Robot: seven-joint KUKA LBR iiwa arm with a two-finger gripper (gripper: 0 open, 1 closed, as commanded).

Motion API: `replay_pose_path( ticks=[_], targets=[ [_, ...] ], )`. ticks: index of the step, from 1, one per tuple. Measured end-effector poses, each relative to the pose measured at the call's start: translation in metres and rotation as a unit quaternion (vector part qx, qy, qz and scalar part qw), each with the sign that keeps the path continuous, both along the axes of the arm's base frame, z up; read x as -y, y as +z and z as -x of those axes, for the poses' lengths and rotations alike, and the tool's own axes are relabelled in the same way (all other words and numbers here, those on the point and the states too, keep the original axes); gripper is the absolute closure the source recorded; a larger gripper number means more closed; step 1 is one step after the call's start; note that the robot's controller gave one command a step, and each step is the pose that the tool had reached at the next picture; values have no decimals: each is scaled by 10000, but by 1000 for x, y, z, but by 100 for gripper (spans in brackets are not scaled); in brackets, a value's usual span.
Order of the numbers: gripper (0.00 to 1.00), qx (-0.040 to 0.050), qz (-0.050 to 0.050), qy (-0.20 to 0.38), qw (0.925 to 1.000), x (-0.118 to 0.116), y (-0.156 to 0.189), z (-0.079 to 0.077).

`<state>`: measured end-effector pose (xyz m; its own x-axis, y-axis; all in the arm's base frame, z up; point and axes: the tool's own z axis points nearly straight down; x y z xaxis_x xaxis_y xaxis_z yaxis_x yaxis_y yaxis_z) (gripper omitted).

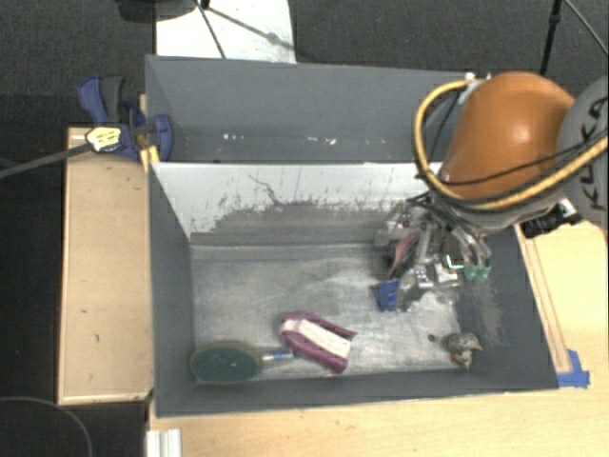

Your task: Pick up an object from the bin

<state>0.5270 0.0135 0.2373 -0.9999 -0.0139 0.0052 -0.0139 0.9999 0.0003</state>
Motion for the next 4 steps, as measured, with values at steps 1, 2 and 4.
replay_pose_path(
  ticks=[1, 2, 4],
  targets=[
    [0, 3, -5, 953, 9955, 28, -137, 5],
    [0, 37, -126, 1641, 9864, 137, -165, 5],
    [100, 82, 18, 2011, 9795, 146, 9, -32]
  ],
)
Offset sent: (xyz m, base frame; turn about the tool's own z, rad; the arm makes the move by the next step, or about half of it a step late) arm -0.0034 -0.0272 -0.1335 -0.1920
